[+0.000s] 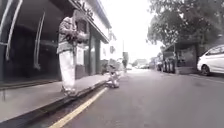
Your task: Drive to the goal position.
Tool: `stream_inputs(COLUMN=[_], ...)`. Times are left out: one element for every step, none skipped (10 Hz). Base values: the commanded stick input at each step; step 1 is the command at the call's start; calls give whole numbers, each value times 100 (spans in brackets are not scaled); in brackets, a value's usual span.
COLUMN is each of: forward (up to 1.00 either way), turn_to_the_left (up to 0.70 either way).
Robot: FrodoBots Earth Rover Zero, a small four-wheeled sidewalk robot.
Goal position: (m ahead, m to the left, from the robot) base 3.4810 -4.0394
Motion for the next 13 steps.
stream_inputs(forward=[70,70,34,0,0,0,0,0,0,0,0,0,0], turn_to_the_left=[0,0,0,0,0,0,0,0,0,0,0,0,-58])
